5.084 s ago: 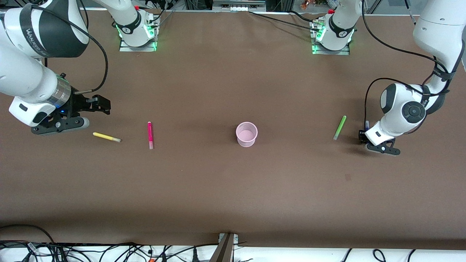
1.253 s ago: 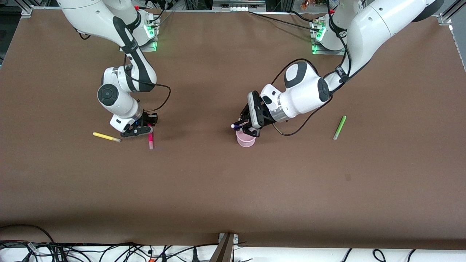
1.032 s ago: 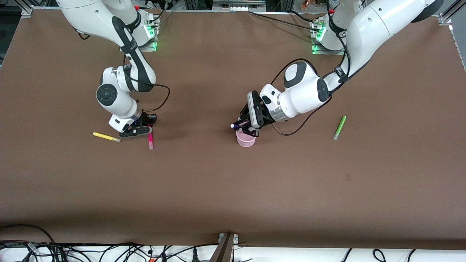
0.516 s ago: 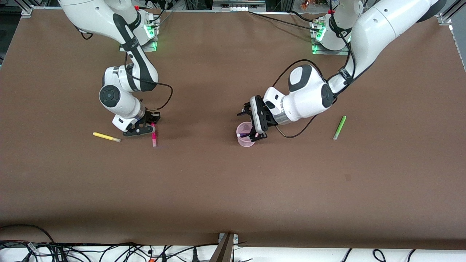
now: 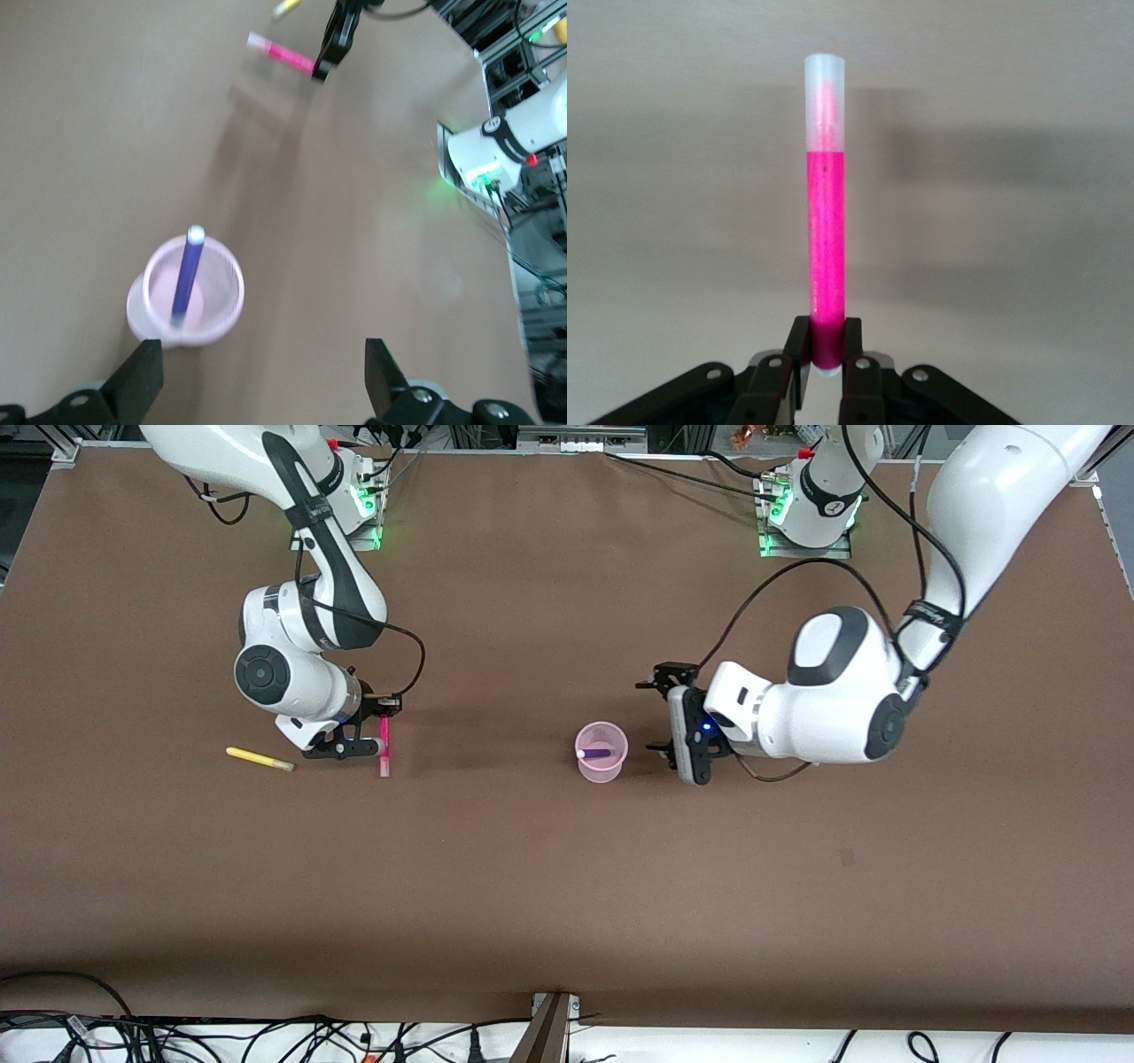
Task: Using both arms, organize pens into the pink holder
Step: 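Lift the pink marker with the right gripper while the left gripper withdraws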
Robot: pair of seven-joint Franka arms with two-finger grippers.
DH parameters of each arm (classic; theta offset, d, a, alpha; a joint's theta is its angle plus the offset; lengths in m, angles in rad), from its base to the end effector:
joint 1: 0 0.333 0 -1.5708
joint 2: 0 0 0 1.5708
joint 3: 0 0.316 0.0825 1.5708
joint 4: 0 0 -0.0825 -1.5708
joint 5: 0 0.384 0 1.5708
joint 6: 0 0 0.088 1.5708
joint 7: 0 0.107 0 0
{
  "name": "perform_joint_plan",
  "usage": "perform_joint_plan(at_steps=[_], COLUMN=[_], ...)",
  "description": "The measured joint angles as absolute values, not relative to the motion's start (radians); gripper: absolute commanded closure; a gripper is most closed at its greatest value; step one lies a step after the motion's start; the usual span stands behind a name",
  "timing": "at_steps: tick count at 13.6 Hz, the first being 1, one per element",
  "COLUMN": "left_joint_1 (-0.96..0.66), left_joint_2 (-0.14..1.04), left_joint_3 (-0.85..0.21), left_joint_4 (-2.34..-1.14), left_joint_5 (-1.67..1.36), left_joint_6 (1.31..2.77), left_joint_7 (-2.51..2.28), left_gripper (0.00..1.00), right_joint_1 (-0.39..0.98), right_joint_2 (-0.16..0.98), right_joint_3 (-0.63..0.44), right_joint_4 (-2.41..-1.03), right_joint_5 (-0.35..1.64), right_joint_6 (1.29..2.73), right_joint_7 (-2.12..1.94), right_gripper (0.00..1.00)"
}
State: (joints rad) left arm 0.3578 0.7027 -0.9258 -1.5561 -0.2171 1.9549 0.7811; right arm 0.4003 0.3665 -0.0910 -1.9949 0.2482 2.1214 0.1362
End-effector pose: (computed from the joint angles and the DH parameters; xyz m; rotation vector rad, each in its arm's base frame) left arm 0.6186 -0.2794 0.3724 2.0138 -1.2979 0.0428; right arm 0.5488 0.1882 0.2601 -3.0092 -0.0298 0.4013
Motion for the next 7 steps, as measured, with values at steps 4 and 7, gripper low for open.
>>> perform_joint_plan(at_steps=[4,7], left_joint_1=[0.359,0.368], left_joint_2=[0.699,0.693], left_joint_3=[-0.919,-0.912], left_joint_4=[-1.409,-1.312], left_joint_5=[-0.073,0.016], left_joint_6=[1.673,1.518], left_joint_7=[0.632,0.521], left_gripper=[0.00,0.00], right_joint_1=[0.402,0.421], right_joint_2=[0.380,0.414], right_joint_3=[-0.090,-0.084], right_joint_4=[-1.828,-1.733], right_joint_5=[0.314,0.390], right_joint_6=[1.911,1.832], right_joint_7=[0.274,0.388], right_gripper=[1.00,1.00])
